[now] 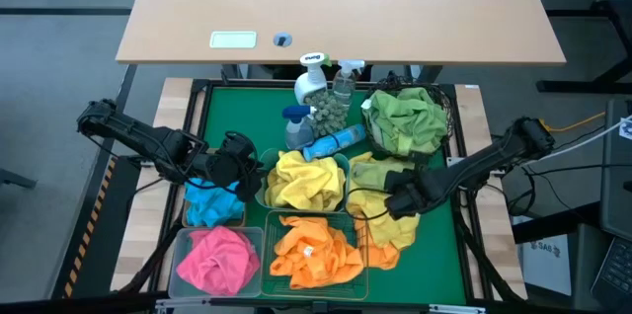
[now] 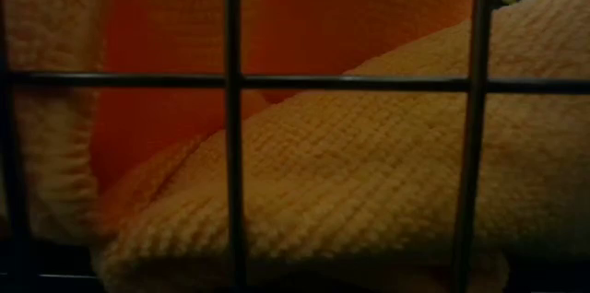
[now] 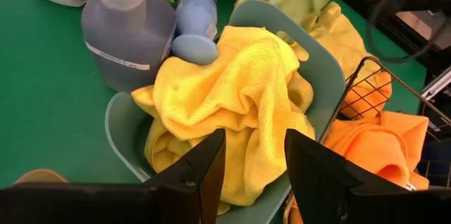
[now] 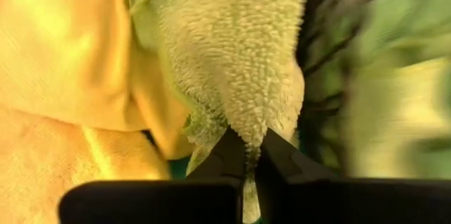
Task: Sort microfiber towel by color & place in baskets
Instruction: Put the green microfiber towel into the black wire basket
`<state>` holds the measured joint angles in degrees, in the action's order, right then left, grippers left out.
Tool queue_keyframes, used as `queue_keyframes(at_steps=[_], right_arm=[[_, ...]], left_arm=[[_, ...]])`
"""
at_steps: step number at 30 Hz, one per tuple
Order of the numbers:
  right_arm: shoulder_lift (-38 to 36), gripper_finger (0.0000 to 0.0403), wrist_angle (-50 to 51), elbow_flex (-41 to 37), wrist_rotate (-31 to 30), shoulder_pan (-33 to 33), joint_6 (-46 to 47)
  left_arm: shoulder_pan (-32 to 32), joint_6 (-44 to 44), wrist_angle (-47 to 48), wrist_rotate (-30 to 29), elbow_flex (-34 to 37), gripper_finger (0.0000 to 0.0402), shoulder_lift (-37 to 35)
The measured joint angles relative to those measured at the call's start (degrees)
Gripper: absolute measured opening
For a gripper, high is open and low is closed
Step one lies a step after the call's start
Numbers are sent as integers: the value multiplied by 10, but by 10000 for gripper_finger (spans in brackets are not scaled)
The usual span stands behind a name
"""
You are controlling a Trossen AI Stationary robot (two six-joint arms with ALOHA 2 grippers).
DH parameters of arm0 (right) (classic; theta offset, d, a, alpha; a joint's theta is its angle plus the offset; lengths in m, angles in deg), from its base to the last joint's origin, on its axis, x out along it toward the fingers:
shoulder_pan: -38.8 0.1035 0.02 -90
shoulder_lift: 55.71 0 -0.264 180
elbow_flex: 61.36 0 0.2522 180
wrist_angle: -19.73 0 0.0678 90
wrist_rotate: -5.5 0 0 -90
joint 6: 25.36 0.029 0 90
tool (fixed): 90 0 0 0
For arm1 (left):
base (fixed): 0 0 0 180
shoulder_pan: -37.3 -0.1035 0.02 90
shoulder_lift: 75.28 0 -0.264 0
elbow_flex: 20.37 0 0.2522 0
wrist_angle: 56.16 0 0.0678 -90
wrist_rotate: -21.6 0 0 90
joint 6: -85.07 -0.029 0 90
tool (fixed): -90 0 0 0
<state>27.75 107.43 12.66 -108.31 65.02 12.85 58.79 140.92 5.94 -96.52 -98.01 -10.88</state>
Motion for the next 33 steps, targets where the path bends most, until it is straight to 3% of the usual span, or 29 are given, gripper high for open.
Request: queue_keyframes(at_steps=[9,19,26,33], right_arm=[[0,11,160,196,-127,0,-15],[-34,11,160,371,-238,-31,-107],[-98,8,161,402,-242,-130,-170],[-176,12,161,370,-205,-251,-178]], left_arm=[[0,-2,0,-2,0,140,0],[0,-13,0,-13,0,140,0],[0,-15,0,-13,0,140,0],[0,-15,0,-13,0,140,0]])
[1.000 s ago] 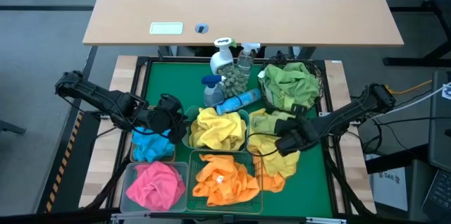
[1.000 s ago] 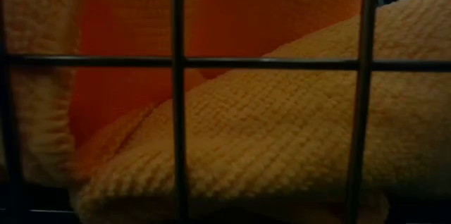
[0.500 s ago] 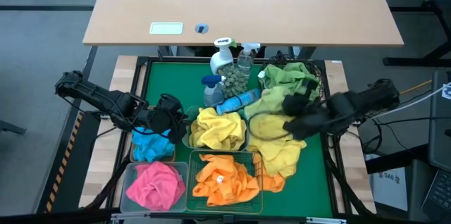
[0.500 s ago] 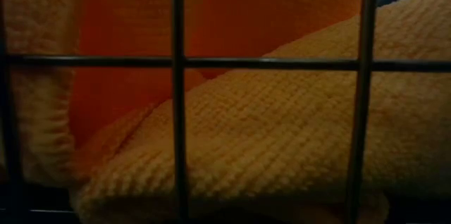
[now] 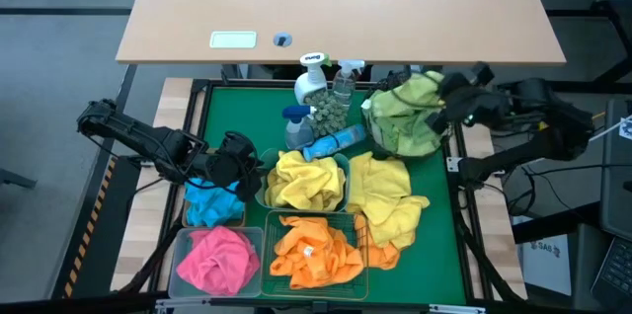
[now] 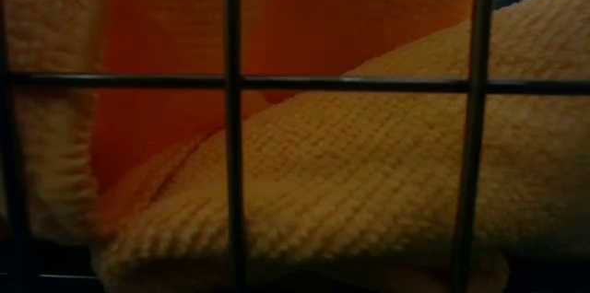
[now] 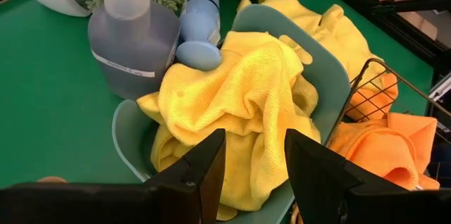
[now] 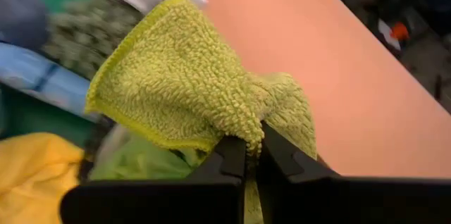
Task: Sort microfiber towel by color & place in baskets
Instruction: Put the green microfiber towel into the black wire basket
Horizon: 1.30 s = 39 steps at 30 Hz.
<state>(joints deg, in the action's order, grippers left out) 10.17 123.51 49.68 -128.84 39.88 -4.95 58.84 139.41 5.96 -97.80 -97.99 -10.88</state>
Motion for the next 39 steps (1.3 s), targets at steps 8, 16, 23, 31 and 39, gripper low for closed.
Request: queue_keyframes(at_steps=[8,16,23,31,39], right_arm=[[-80,13,-9,-120,5,-102,7],[-131,14,-189,-327,71,-171,-27],[-125,14,-391,-489,155,-249,-115],[-98,14,-452,-569,243,-321,-119],[-92,15,-462,-573,253,-327,-118]], left_arm=[[0,0,0,0,0,140,0],[0,-9,0,-1,0,140,0],[0,-10,0,-1,0,140,0],[0,-10,0,-2,0,140,0],[0,-10,0,-2,0,140,0]])
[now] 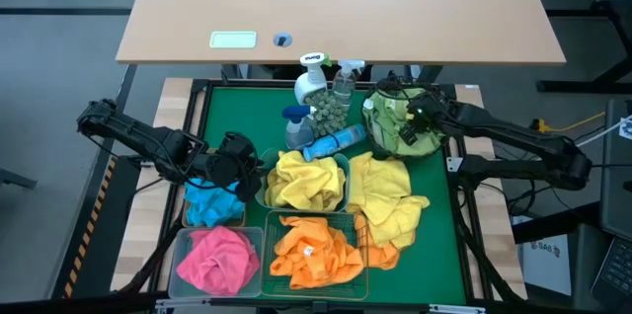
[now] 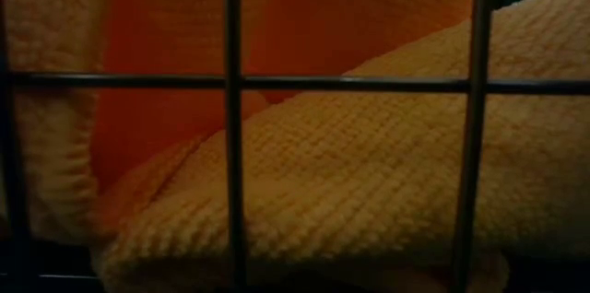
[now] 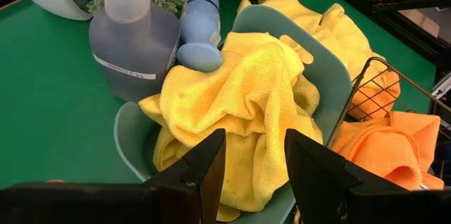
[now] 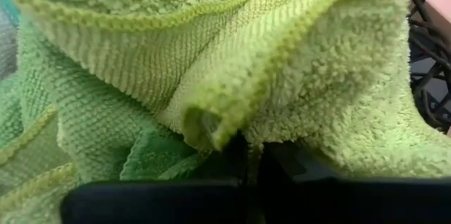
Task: Sort microfiber towel by color & place in baskets
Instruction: Put the green microfiber towel into the black wire basket
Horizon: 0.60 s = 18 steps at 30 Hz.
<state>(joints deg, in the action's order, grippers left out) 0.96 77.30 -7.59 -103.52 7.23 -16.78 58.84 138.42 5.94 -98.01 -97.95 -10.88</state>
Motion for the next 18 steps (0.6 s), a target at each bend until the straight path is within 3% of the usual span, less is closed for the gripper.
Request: queue_keyframes(at_steps=[9,18], right_arm=[[1,30,9,20,13,0,0],[1,161,89,117,34,0,0]], left_arm=[[0,0,0,0,0,140,0],[0,0,0,0,0,140,0]])
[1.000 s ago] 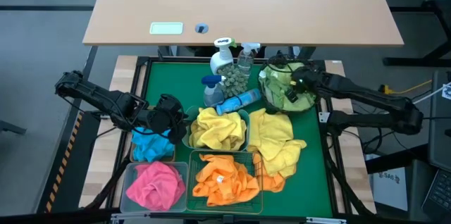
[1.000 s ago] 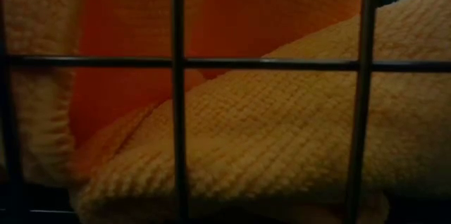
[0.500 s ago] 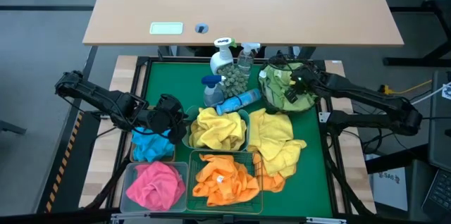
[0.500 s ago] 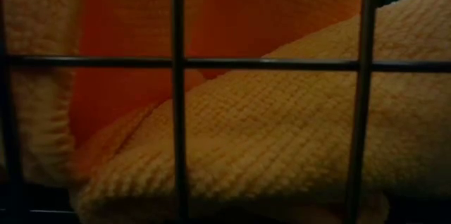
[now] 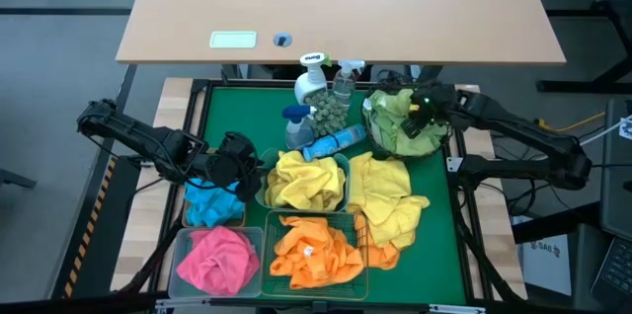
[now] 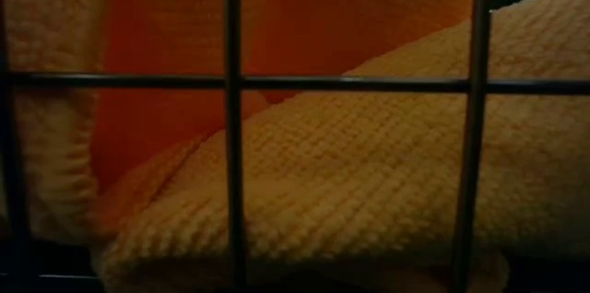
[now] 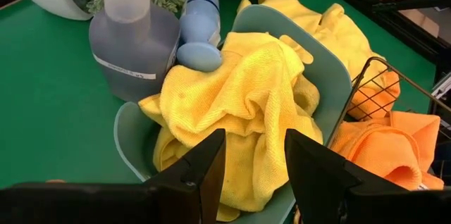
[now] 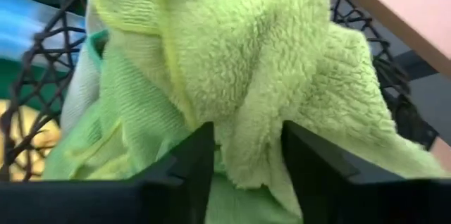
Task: Sort microfiber towel by color & place in baskets
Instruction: Put the green microfiber towel into the black wire basket, then put the yellow microfiber towel into the blue bin
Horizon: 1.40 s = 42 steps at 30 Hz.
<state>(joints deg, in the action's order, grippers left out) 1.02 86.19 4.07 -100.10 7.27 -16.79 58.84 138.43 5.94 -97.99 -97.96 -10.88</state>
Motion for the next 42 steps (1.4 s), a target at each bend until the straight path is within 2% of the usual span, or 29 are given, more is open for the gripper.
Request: queue_keyframes(at_steps=[6,12,16,20,23,34,42], right_arm=[[0,218,106,82,2,0,1],[0,234,168,183,49,0,6],[-1,233,173,245,120,0,54],[-5,233,167,263,243,6,68],[-6,232,137,249,294,48,81],[-5,232,-43,106,264,318,155],[2,232,-140,-26,167,485,164]], left_arm=[[0,0,0,0,0,140,0],[0,0,0,0,0,140,0],[0,0,0,0,0,140,0],[0,0,0,0,0,140,0],[0,0,0,0,0,140,0],[0,1,0,0,0,140,0],[0,2,0,0,0,140,0]])
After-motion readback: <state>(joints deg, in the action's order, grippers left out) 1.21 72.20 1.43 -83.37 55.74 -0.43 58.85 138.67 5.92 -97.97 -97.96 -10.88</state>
